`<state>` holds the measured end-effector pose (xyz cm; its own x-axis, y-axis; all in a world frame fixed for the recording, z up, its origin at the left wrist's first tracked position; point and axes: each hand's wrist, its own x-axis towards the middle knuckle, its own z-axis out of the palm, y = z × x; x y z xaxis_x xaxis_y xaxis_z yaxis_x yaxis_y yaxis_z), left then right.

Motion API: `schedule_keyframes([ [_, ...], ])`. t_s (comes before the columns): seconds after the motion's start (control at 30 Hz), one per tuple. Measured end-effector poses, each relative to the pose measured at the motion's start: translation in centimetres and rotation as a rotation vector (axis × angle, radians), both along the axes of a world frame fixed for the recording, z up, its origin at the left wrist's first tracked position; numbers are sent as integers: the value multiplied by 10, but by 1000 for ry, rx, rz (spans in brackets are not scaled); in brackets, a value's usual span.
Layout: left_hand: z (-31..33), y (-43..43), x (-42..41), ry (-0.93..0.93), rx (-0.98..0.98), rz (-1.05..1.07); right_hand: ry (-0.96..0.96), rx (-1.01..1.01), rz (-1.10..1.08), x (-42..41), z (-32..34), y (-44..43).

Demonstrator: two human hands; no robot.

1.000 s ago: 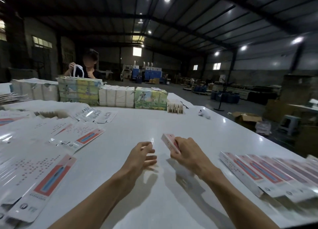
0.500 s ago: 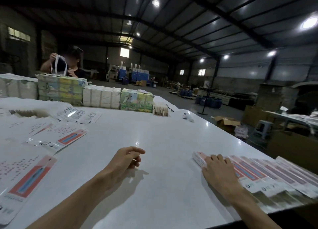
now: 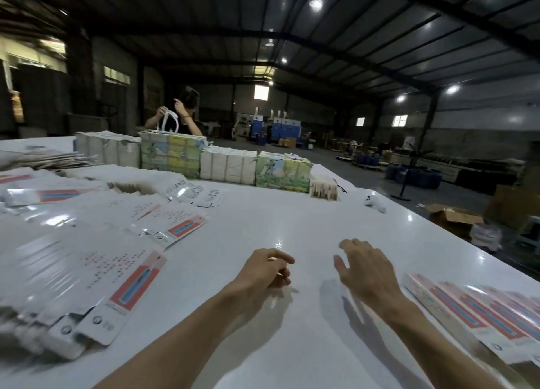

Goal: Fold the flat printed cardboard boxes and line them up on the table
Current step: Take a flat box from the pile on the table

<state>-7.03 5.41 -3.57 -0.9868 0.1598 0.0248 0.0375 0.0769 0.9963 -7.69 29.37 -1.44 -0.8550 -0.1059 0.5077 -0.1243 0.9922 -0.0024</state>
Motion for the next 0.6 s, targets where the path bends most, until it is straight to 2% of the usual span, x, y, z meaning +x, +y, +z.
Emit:
schedule_keyframes([
  [0.07,5,-6,0,-54,-63,50,-15,-114,99,-13,0,-33],
  [0.13,13,-20,1,-2,-257,102,-41,-178,151,-20,-8,-57],
  [0.23,35,-60,2,132,-822,193,-94,-265,186,-28,-28,-70],
  [0.3,49,-92,6,93,-1161,257,-147,-288,217,-32,-39,-68],
  [0.37,58,-119,15,1,-1392,371,-162,-298,239,-33,-42,-65],
  [0.5,60,-149,27,-266,-1560,664,-171,-319,280,-32,-41,-67],
  [0.6,55,-159,27,-372,-1608,672,-187,-325,302,-32,-40,-68],
])
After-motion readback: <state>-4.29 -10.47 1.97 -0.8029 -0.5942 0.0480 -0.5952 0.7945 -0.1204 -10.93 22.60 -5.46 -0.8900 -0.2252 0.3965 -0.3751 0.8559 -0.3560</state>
